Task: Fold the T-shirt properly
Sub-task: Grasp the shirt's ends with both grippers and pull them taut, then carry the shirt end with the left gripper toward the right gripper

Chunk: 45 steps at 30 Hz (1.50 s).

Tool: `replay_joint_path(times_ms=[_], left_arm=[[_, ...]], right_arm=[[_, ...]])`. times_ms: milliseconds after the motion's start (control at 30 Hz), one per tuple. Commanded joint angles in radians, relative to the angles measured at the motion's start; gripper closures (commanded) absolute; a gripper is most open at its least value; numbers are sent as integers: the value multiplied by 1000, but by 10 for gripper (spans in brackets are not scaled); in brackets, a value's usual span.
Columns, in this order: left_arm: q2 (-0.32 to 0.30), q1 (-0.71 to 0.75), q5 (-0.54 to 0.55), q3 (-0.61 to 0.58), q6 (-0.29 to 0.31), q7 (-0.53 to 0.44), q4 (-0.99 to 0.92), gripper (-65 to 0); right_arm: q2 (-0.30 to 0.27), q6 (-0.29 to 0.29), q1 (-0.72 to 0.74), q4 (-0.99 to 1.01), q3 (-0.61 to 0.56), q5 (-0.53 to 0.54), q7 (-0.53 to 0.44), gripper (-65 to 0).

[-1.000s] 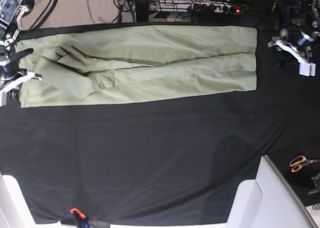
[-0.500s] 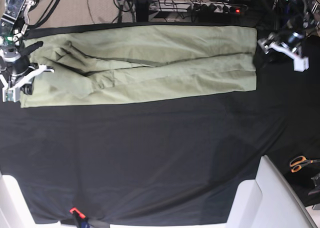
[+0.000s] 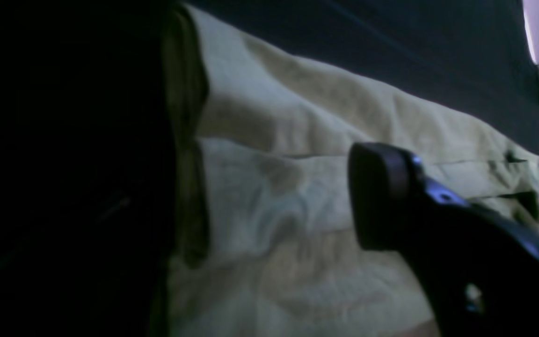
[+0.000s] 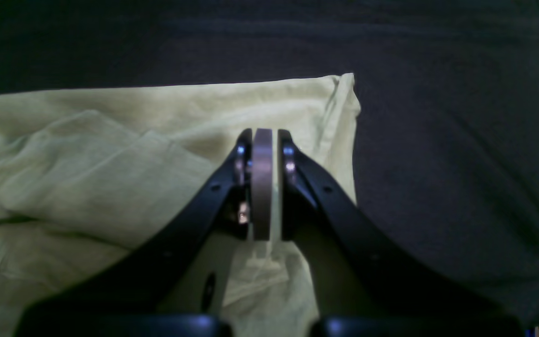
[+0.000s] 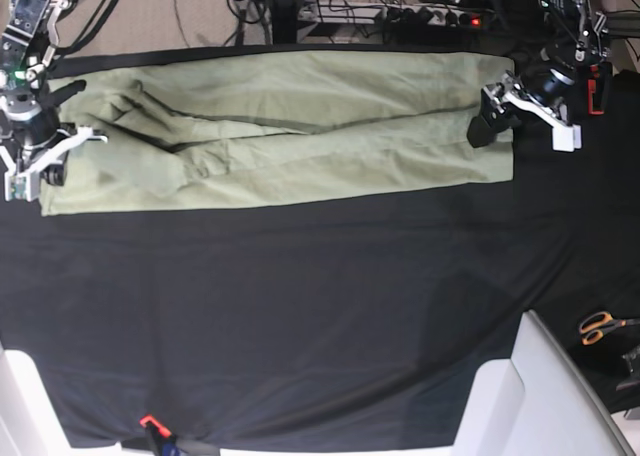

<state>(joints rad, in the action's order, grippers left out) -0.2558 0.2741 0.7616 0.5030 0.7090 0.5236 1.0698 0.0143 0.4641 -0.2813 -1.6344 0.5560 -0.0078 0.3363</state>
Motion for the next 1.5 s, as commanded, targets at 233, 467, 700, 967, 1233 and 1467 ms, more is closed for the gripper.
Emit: replay_joint_path(times_ms=[233,467,700,967,1233,1467], left_arm=[[-9,-29,-37,4,-11,56,-125,-428],[-10,-57,-38,7,-11,56,-135,0],[-92,-111,-38,3,-11,-6,-112,0],[-129,-57,-408,7,-11,-89,137,0],[71,61,-913,-68,-165,-35,574,0],[263,72,-1180,-252,-191,109,784,0]], right_arm=[[-10,0,-3,-17,6,10,-26,-21],[-10,0,-16,-17,6,10,-26,-21],[-9,0,-19,-17,2,10,-26,-21],[-9,0,-19,-17,2,12,-26,-21],[-9,0,-17,-17,0,15,-26,-21],[-9,0,-17,-17,0,15,-26,-21]])
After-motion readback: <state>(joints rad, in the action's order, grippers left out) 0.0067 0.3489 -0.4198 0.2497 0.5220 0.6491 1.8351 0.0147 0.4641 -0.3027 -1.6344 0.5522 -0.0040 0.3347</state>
